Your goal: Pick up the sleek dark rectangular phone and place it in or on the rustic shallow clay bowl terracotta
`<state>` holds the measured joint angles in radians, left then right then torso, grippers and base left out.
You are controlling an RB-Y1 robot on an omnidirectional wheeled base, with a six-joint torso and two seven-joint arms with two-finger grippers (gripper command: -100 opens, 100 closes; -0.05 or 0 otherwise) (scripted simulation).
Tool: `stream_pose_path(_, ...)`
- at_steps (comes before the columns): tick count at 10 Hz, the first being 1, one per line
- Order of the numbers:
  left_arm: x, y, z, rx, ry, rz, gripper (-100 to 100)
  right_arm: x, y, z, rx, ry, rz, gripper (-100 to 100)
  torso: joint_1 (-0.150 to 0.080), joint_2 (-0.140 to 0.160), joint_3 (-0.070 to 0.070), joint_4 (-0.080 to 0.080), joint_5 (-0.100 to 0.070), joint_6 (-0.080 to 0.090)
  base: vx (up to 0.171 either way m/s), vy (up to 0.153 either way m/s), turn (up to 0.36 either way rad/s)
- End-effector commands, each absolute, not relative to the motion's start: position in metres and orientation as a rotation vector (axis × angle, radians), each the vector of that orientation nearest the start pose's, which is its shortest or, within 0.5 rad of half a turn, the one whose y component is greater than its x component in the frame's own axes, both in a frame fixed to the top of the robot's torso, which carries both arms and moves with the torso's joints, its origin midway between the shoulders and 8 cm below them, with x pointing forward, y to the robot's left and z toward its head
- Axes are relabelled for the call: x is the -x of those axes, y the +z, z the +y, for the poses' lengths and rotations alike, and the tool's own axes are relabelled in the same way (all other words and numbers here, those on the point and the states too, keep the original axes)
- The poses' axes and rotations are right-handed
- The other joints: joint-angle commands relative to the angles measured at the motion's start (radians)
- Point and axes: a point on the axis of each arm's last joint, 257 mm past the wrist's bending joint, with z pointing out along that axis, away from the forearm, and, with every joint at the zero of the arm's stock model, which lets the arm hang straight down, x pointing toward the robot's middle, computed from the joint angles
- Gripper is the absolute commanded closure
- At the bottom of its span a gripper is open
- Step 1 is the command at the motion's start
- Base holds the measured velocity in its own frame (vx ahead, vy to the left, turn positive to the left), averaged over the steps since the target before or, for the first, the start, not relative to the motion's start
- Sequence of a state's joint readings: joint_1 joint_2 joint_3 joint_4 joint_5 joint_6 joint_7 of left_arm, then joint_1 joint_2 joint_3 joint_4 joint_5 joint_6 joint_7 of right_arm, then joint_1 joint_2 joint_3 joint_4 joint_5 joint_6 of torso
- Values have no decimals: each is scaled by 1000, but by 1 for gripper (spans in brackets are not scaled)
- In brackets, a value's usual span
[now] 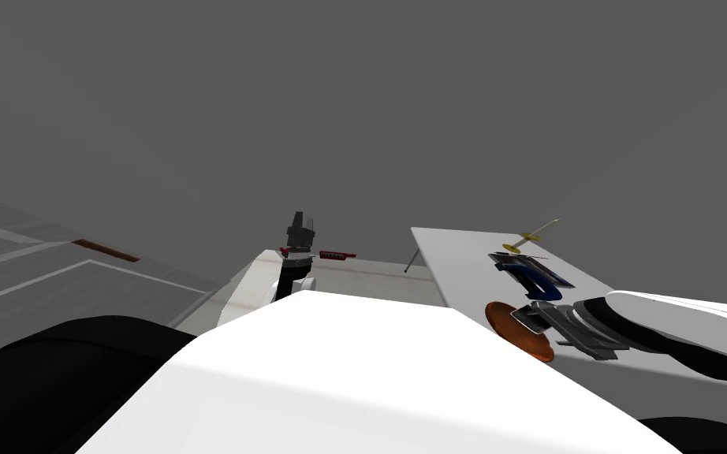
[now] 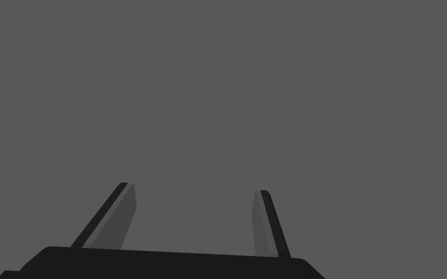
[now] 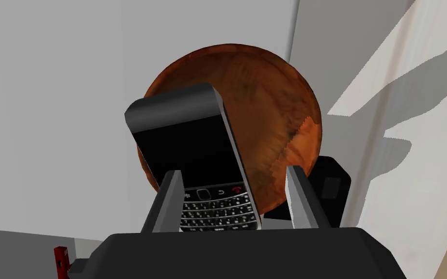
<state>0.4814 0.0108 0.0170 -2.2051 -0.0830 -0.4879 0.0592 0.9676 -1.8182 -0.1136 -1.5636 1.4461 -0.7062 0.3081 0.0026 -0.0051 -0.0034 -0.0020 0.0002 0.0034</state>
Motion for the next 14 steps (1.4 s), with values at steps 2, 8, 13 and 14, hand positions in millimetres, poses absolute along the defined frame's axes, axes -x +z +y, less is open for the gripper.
stream_pose_path(2, -362, -6, 277, 678, -1278, 702, 0, -168, -285, -647, 2463, -265, 2164, -100, 0, -1, 0, 0, 0, 0, 0, 0, 0)
stream_pose_path(8, -362, -6, 277, 678, -1278, 702, 0, -189, -275, -680, 1989, -479, 2378, -100, -4, -15, -9, -3, -1, 0, 108, -21, -52)
stream_pose_path(13, -362, -6, 277, 678, -1278, 702, 0, -228, -261, -676, 1747, -557, 2363, -100, 0, 0, 0, 0, 0, 0, 8, 1, 3)
stream_pose_path(14, -362, -6, 277, 678, -1278, 702, 0, -230, -261, -673, 1707, -542, 2371, -100, 0, 0, 0, 0, 0, 0, 0, 0, 0)
